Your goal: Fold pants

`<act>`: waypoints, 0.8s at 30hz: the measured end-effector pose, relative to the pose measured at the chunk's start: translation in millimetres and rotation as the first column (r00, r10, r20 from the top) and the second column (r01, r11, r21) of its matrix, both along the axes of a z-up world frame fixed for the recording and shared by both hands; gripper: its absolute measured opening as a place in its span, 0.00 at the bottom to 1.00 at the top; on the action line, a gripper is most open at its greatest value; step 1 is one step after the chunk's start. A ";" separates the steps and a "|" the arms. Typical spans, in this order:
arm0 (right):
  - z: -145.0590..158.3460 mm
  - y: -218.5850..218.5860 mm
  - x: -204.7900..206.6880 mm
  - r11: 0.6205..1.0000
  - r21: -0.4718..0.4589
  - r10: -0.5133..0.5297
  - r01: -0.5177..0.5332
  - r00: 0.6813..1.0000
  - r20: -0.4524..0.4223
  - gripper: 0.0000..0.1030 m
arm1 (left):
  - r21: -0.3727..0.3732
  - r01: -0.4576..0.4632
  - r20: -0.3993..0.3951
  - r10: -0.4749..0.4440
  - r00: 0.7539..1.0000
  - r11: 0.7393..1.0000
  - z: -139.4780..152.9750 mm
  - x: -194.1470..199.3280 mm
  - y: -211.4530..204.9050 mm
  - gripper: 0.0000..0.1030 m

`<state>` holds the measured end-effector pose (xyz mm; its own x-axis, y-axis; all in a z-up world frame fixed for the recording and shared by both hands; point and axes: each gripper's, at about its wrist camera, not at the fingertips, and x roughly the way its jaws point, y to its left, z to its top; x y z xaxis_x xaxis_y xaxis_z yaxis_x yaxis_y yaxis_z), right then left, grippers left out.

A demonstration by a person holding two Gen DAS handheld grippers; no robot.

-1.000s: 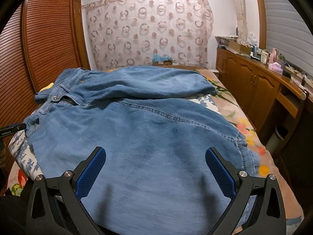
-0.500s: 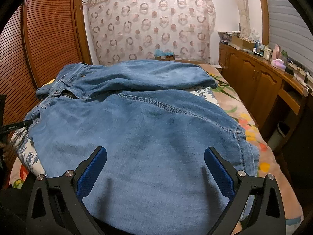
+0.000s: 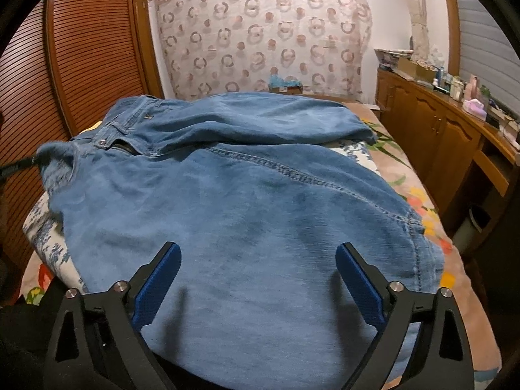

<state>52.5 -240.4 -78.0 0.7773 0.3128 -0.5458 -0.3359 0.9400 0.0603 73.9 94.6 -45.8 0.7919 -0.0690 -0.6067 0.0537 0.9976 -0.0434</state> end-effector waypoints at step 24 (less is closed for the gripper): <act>5.9 -10.4 -9.2 0.995 0.036 0.092 -0.091 0.996 -0.013 0.85 | 0.091 -0.013 0.090 0.005 0.996 0.996 55.6 107.0 -24.9 0.12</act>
<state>43.3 -250.8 -72.1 0.7362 0.4017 -0.5446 -0.4193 0.9025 0.0988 180.9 69.7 9.9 0.8434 -0.0090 -0.5371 0.0444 0.9976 0.0530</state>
